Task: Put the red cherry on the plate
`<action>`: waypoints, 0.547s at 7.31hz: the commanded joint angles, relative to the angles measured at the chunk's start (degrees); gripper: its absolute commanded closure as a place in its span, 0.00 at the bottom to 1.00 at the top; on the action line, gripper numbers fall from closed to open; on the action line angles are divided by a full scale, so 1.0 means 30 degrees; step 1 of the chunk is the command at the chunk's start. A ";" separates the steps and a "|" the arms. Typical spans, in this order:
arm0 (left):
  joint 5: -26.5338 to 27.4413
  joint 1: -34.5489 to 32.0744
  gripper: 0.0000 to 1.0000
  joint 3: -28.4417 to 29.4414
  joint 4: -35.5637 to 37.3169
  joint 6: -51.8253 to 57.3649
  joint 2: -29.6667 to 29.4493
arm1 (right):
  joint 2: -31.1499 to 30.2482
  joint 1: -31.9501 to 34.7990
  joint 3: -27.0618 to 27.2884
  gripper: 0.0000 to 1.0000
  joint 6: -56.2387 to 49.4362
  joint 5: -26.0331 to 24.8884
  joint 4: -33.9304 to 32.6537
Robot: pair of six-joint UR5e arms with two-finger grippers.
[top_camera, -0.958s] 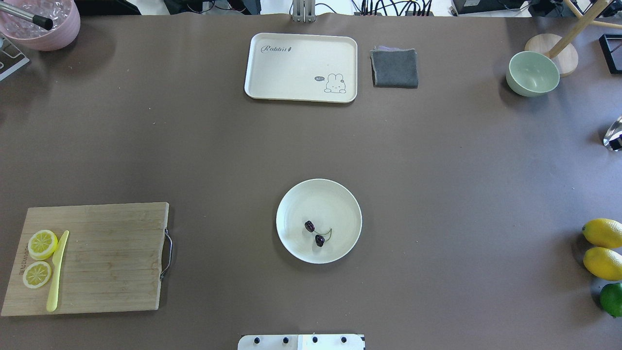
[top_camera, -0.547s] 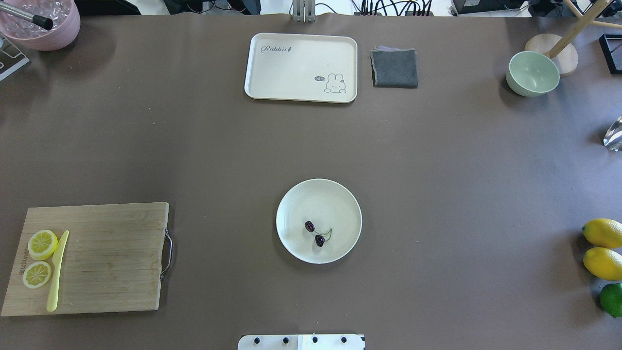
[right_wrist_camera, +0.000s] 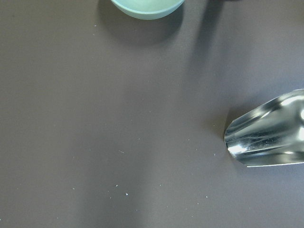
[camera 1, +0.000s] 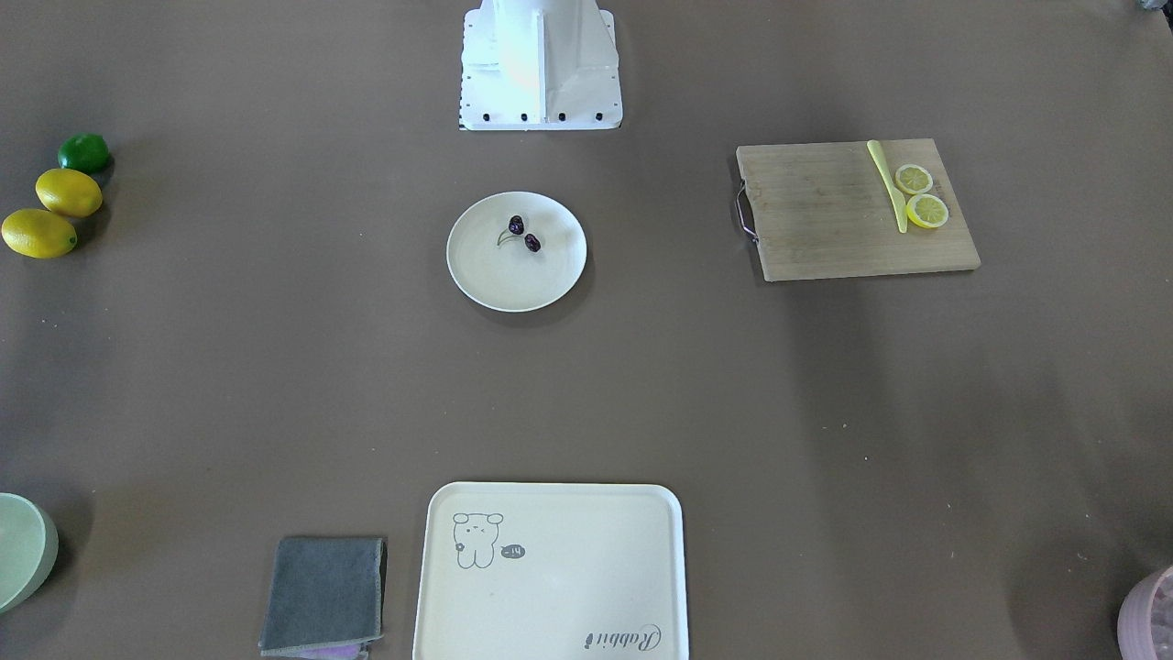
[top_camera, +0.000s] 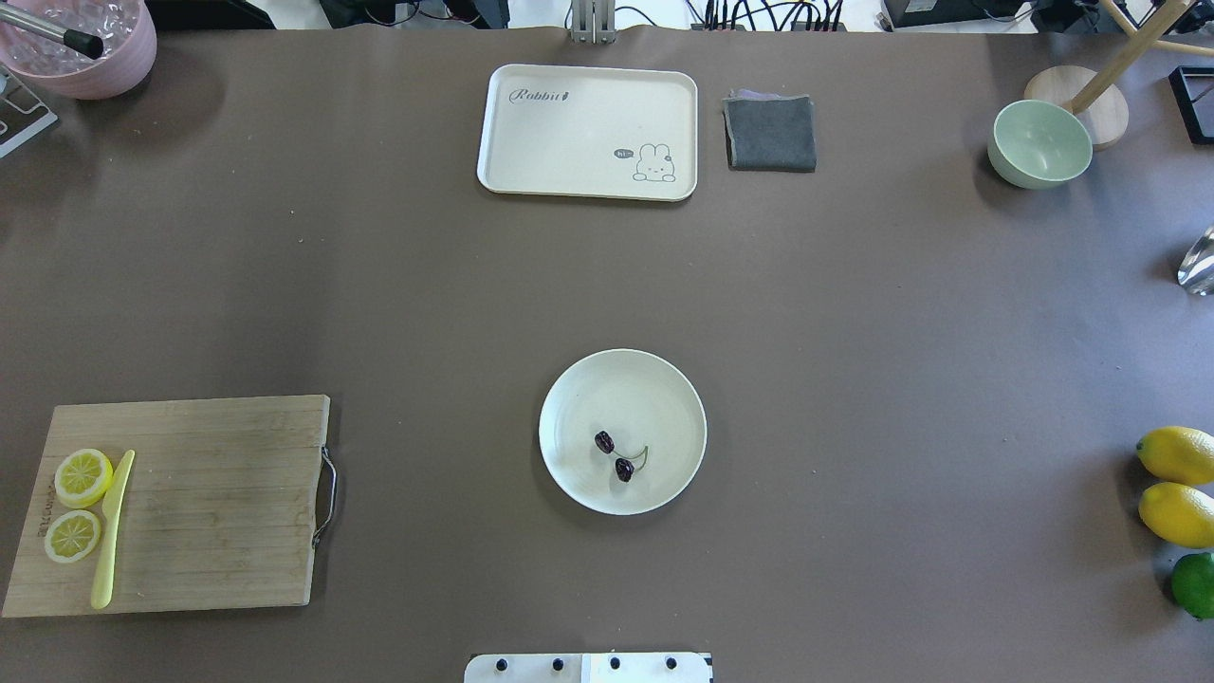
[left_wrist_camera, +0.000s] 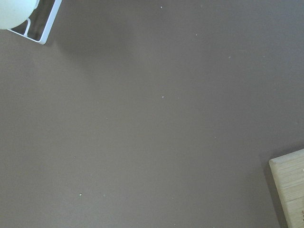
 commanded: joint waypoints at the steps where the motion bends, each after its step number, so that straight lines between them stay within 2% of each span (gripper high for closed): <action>1: -0.0061 0.0008 0.02 -0.0081 0.0056 -0.0028 -0.0037 | -0.0015 -0.0009 0.0004 0.00 -0.0002 0.0049 -0.0008; 2: -0.0932 -0.0021 0.02 -0.0111 0.0028 -0.0028 -0.0008 | -0.0015 -0.0009 0.0003 0.00 -0.0002 0.0049 0.0021; 4: -0.1087 -0.0021 0.02 -0.0109 0.0027 0.0002 0.0021 | -0.0015 -0.0009 0.0032 0.00 -0.0002 0.0049 0.0080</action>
